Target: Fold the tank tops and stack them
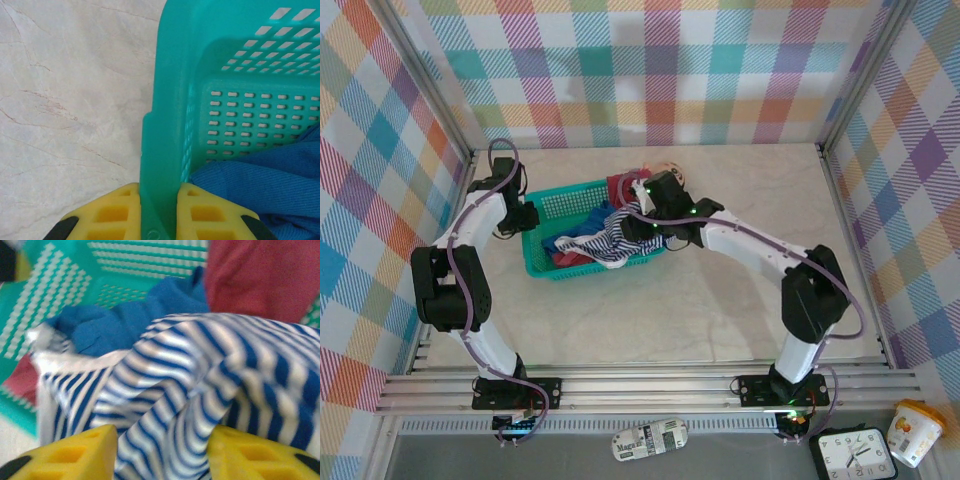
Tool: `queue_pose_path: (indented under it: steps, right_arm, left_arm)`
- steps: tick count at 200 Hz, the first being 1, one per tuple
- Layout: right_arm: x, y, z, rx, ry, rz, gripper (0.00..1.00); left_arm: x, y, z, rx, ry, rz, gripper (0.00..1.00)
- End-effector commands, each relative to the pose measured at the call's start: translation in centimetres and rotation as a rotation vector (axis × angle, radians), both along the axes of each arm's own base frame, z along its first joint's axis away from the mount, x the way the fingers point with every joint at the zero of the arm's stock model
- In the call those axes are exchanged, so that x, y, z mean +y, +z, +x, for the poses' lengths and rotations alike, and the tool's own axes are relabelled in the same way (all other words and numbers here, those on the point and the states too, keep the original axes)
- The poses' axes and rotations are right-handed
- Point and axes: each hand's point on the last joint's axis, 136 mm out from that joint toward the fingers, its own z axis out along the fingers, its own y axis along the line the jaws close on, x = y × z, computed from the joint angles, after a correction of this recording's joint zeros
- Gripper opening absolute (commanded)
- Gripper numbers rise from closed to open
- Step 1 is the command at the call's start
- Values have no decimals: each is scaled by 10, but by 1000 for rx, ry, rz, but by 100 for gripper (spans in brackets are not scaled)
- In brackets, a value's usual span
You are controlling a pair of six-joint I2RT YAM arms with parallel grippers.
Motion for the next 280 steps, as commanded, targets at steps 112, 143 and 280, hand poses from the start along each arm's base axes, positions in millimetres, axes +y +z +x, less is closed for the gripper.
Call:
queue_pose_path:
  steps: [112,143,280]
  right_arm:
    - [19,-37,-24,-183,263,-295,29]
    - [22,-13,-24,-218,242,-226,7]
    - [-31,269,-28,-706,144,163,0]
  left_arm:
    - [5,-32,-12,125,16,-12,11]
    - [10,-29,-8,131,-3,24,10]
    - [110,-10,59,121,-5,235,7]
